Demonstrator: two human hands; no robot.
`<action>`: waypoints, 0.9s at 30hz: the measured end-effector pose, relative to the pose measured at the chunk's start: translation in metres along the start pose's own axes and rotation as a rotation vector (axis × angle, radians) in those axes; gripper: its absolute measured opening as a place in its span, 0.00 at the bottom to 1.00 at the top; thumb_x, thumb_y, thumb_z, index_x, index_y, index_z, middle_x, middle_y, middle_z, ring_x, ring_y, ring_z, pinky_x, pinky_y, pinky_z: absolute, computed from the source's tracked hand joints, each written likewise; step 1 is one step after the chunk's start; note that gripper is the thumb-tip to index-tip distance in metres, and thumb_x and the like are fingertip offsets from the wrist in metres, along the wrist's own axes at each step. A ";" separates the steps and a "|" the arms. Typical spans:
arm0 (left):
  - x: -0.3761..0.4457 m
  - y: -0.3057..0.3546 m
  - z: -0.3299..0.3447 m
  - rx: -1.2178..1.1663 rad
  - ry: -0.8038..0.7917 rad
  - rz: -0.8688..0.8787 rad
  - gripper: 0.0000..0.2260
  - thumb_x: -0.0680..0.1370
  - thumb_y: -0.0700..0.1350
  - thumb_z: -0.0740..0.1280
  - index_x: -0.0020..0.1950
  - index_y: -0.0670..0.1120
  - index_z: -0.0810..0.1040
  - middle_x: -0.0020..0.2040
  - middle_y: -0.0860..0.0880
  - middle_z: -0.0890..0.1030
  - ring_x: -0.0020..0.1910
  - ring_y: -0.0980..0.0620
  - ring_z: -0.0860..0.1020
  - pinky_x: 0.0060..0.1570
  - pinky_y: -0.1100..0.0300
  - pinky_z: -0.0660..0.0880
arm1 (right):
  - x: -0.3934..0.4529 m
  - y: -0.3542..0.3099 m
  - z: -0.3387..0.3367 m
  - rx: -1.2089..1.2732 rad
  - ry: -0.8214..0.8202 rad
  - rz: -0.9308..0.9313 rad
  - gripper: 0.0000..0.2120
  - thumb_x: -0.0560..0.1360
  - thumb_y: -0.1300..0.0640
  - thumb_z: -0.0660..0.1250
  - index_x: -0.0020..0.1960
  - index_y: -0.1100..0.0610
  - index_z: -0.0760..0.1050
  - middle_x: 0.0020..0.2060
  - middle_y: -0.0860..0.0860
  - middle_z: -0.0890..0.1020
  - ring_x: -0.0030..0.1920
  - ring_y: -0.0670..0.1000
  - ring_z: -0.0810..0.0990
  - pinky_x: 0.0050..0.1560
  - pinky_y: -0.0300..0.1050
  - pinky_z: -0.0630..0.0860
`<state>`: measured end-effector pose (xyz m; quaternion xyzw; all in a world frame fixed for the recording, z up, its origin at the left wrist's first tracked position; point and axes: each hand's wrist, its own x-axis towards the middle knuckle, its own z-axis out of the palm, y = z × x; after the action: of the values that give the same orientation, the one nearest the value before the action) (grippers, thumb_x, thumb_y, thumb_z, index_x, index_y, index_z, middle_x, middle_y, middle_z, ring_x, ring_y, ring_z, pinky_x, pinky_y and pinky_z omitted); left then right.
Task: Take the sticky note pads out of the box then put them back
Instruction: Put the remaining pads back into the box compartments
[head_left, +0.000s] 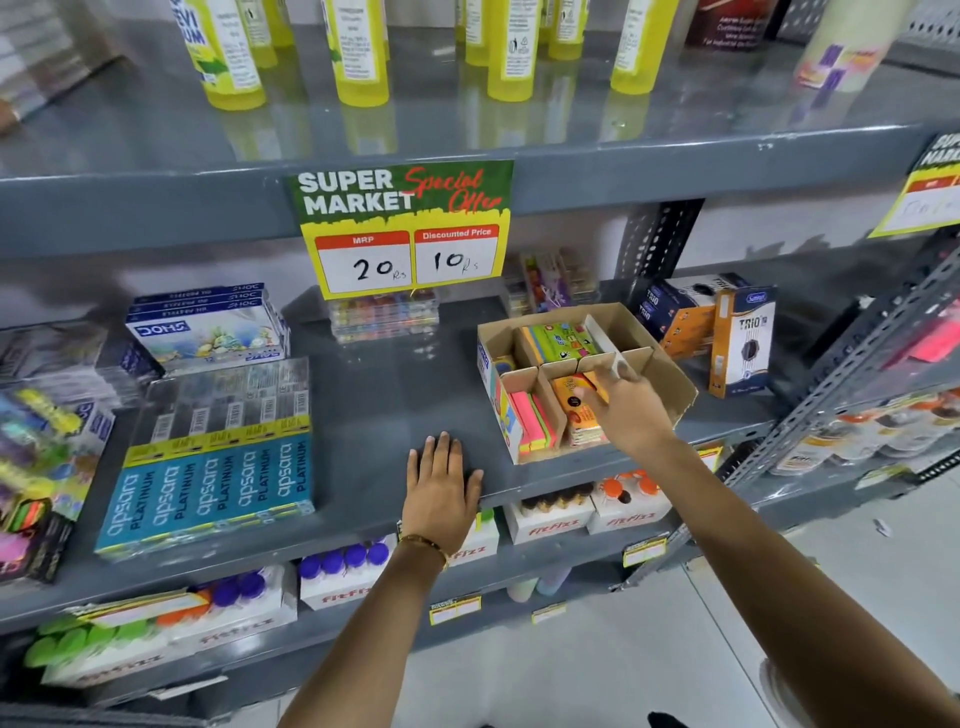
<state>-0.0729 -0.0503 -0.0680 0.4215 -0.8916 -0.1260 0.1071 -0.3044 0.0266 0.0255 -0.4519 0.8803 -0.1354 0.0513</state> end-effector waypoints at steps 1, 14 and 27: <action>-0.001 0.000 -0.001 -0.012 0.000 -0.001 0.24 0.81 0.53 0.47 0.73 0.42 0.53 0.76 0.43 0.56 0.74 0.45 0.50 0.73 0.49 0.42 | -0.003 0.002 -0.003 -0.015 0.055 -0.037 0.22 0.79 0.50 0.59 0.72 0.56 0.64 0.70 0.60 0.70 0.68 0.62 0.67 0.63 0.56 0.71; 0.012 0.066 -0.035 -0.085 0.327 0.190 0.20 0.74 0.53 0.66 0.64 0.47 0.72 0.63 0.47 0.76 0.68 0.45 0.67 0.69 0.39 0.54 | -0.025 0.022 0.011 -0.131 0.057 -0.291 0.22 0.74 0.62 0.68 0.67 0.54 0.72 0.67 0.55 0.73 0.70 0.59 0.65 0.68 0.55 0.69; 0.059 0.132 -0.037 0.248 0.083 0.386 0.08 0.73 0.37 0.64 0.47 0.48 0.79 0.49 0.48 0.82 0.66 0.39 0.65 0.69 0.38 0.37 | -0.018 0.040 0.007 -0.295 -0.002 -0.300 0.24 0.71 0.72 0.64 0.64 0.59 0.68 0.72 0.57 0.65 0.71 0.56 0.64 0.59 0.48 0.76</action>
<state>-0.1942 -0.0204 0.0136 0.2578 -0.9592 0.0249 0.1134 -0.3233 0.0620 0.0074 -0.5806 0.8134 -0.0107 -0.0354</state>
